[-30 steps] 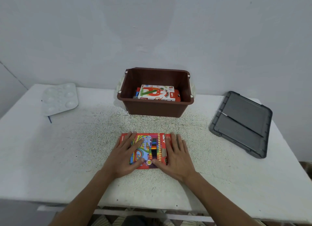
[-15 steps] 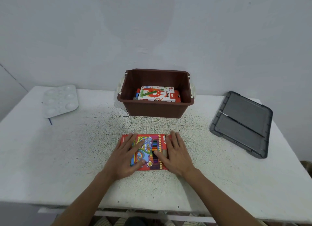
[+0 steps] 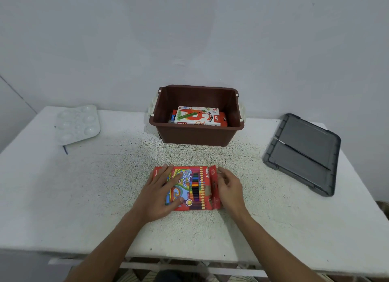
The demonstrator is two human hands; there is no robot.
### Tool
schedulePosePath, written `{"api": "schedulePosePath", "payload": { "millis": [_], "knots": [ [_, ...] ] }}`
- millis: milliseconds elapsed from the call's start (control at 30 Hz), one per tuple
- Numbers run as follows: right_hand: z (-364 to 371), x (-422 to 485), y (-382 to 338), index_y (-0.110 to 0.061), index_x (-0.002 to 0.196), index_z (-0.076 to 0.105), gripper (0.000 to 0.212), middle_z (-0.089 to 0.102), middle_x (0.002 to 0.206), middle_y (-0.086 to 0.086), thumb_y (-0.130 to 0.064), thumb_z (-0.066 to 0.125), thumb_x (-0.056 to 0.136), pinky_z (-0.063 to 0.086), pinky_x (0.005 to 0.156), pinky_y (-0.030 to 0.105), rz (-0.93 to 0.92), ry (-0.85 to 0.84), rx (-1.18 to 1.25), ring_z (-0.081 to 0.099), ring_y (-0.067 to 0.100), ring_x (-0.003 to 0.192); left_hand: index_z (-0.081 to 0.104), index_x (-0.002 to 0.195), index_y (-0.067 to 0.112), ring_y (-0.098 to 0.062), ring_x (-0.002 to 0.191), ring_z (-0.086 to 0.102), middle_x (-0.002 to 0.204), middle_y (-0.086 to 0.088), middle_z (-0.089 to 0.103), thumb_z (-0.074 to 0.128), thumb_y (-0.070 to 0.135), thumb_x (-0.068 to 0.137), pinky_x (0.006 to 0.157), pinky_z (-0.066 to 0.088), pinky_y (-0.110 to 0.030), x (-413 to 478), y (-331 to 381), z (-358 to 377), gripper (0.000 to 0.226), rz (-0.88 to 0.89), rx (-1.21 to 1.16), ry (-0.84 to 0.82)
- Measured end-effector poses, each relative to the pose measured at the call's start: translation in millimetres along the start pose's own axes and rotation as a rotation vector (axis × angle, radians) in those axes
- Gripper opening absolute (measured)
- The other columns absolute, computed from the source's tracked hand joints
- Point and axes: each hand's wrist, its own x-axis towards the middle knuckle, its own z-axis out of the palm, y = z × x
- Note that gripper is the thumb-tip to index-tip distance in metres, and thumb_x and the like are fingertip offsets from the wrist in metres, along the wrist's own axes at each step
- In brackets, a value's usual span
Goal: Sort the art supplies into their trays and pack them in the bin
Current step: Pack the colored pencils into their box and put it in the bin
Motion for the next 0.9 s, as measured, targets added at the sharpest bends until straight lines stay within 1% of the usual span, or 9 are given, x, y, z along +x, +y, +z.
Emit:
{"api": "schedulePosePath", "payload": {
  "millis": [133,333,400,467,500,567,667,767,900],
  "knots": [
    [10,-9,2,-0.021,0.121,0.063,0.025,0.065,0.109,-0.009,-0.013,0.053,0.1,0.046,0.072,0.006,-0.011,0.002,0.073,0.061,-0.012,0.091,0.022,0.153,0.039,-0.01,0.151,-0.004,0.164,0.007,0.007,0.033,0.076,0.091,0.122,0.002,-0.045,0,0,-1,0.073,0.001,-0.002,-0.007],
    [28,-21,2,-0.035,0.124,0.047,0.029,0.053,0.119,-0.014,-0.016,0.049,0.103,0.049,0.082,0.011,-0.097,-0.04,0.025,0.056,-0.01,0.105,0.021,0.154,0.038,-0.009,0.151,-0.007,0.165,0.005,0.006,0.032,0.075,0.091,0.122,0.0,-0.045,-1,1,0,0.074,0.002,0.01,-0.007],
    [32,-22,1,-0.025,0.142,0.042,0.039,0.05,0.132,-0.011,-0.022,0.047,0.104,0.048,0.083,0.008,-0.056,-0.092,0.065,0.056,-0.01,0.109,0.018,0.154,0.039,-0.009,0.151,-0.008,0.165,0.006,0.004,0.033,0.075,0.091,0.122,0.0,-0.045,-1,1,0,0.074,0.002,0.013,-0.012],
    [38,-24,0,-0.022,0.156,0.022,0.059,0.039,0.148,-0.006,-0.034,0.045,0.104,0.053,0.089,0.02,-0.001,-0.163,0.101,0.056,0.004,0.121,0.015,0.154,0.041,-0.01,0.151,-0.009,0.165,0.006,0.003,0.033,0.075,0.091,0.122,-0.001,-0.044,-1,1,0,0.074,0.001,0.019,-0.016],
    [40,-24,-1,-0.023,0.158,0.015,0.064,0.032,0.155,-0.004,-0.039,0.043,0.103,0.05,0.099,0.028,-0.003,-0.184,0.051,0.049,0.01,0.131,0.016,0.155,0.04,-0.011,0.151,-0.008,0.165,0.005,0.003,0.034,0.074,0.091,0.122,-0.001,-0.045,0,1,0,0.074,0.003,0.024,-0.014],
    [46,-23,1,-0.021,0.158,0.004,0.07,0.009,0.165,-0.003,-0.046,0.037,0.103,0.021,0.121,0.033,-0.087,-0.194,-0.218,0.015,0.011,0.15,0.019,0.155,0.037,-0.012,0.152,-0.007,0.165,0.004,0.005,0.034,0.073,0.092,0.123,0.0,-0.046,0,2,1,0.074,0.013,0.033,-0.002],
    [57,-23,2,-0.017,0.157,-0.006,0.078,-0.01,0.165,0.001,-0.058,0.029,0.1,-0.005,0.119,0.025,-0.155,-0.195,-0.465,-0.011,0.011,0.151,0.026,0.155,0.032,-0.015,0.152,-0.003,0.165,0.001,0.009,0.036,0.069,0.094,0.122,0.005,-0.048,-1,0,3,0.072,0.036,0.034,0.017],
    [59,-21,4,-0.018,0.157,-0.007,0.083,-0.013,0.165,0.001,-0.064,0.026,0.097,-0.005,0.118,0.026,-0.145,-0.215,-0.507,-0.013,0.012,0.15,0.028,0.154,0.03,-0.016,0.152,-0.001,0.165,0.0,0.011,0.037,0.067,0.094,0.122,0.007,-0.049,-1,-1,3,0.071,0.044,0.032,0.023],
    [47,-16,3,-0.022,0.158,-0.001,0.082,0.0,0.166,-0.004,-0.066,0.029,0.096,0.01,0.124,0.039,-0.07,-0.221,-0.302,0.002,0.01,0.152,0.025,0.155,0.032,-0.014,0.152,-0.003,0.165,0.001,0.008,0.034,0.072,0.093,0.123,0.003,-0.047,-1,-2,2,0.074,0.034,0.04,0.018]
  ]
}}
